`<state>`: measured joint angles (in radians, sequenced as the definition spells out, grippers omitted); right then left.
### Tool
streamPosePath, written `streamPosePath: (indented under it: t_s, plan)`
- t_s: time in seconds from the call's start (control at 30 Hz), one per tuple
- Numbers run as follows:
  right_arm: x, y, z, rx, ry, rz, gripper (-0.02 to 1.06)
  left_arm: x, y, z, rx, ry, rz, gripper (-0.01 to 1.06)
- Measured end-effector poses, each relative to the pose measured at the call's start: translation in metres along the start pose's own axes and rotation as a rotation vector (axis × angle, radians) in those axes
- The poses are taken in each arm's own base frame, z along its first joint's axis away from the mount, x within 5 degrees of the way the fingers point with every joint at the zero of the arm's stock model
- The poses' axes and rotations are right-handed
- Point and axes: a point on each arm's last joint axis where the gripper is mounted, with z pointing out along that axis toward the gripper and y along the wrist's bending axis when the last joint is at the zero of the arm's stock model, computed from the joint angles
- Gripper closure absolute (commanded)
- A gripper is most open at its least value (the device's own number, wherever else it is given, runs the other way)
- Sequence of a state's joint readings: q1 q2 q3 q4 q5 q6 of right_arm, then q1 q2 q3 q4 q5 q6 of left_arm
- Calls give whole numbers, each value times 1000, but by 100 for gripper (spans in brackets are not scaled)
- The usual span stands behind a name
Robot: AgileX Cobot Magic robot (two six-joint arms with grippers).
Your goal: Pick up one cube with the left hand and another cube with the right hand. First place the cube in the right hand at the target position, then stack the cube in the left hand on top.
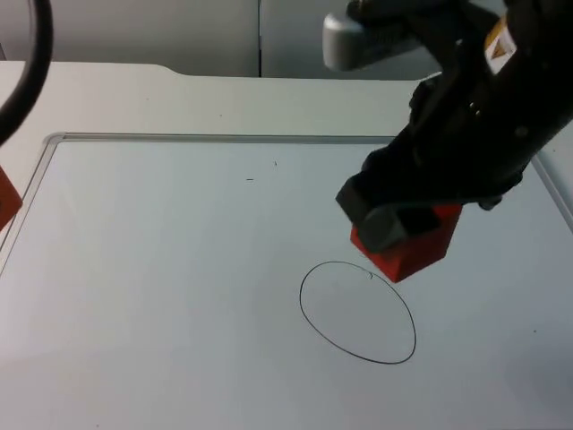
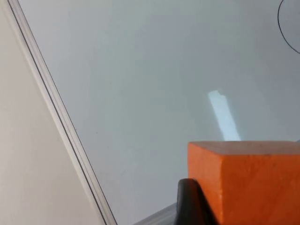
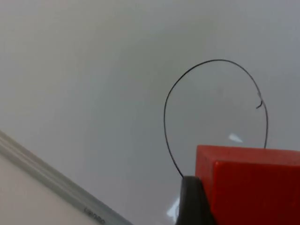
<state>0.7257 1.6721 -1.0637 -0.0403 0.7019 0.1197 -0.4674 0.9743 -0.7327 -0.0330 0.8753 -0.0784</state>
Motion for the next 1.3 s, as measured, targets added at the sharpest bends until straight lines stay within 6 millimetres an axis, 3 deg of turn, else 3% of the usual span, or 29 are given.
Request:
streamPosePath:
  t_s: [0.3,0.63,0.9,1.3]
  plan:
    - [0,2,54,5,55,24,105,0,-1,0,7,1,-6,84]
    - [4,2,88,7,83,21,105,0,-1,0,9,-1,-7,84]
    - [4,2,100,6,76,22,105,0,-1,0,11,-1,-9,84]
    - [3,-2,102,58,57,52,105,0,-1,0,11,-1,-9,84]
